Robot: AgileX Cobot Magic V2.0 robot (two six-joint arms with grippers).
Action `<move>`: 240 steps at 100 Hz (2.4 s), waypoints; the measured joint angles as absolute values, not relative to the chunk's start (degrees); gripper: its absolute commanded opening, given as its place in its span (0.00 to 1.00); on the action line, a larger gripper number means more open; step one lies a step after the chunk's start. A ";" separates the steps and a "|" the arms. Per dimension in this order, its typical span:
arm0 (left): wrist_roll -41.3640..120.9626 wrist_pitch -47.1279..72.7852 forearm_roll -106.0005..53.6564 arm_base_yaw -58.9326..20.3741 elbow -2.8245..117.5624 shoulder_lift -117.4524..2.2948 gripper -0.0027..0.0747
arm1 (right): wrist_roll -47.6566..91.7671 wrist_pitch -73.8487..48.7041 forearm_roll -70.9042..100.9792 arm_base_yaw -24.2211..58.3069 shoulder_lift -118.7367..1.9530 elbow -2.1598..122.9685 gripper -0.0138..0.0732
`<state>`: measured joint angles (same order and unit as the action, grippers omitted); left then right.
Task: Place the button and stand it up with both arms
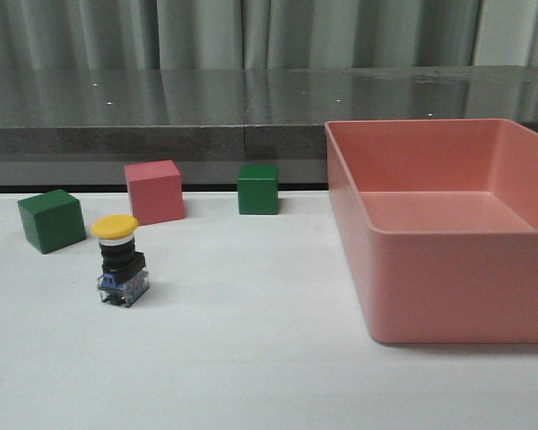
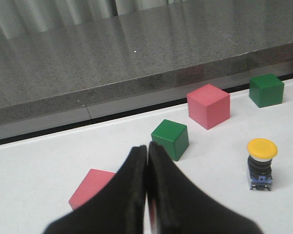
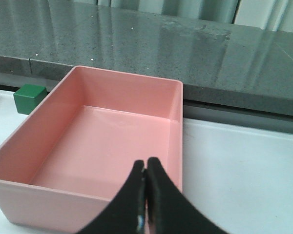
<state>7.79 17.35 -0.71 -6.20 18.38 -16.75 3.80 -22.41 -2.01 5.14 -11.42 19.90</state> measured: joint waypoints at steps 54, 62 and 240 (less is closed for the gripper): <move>-6.49 11.06 8.50 -6.20 0.02 0.33 0.01 | 3.80 -22.51 -1.92 5.14 -11.42 19.90 0.09; -6.60 7.83 8.50 -6.20 0.02 0.33 0.01 | 3.80 -22.63 -1.92 5.14 -11.42 19.90 0.09; -6.63 4.54 8.50 -6.20 0.02 0.33 0.01 | 1.64 -5.63 1.44 4.72 0.57 -1.15 0.09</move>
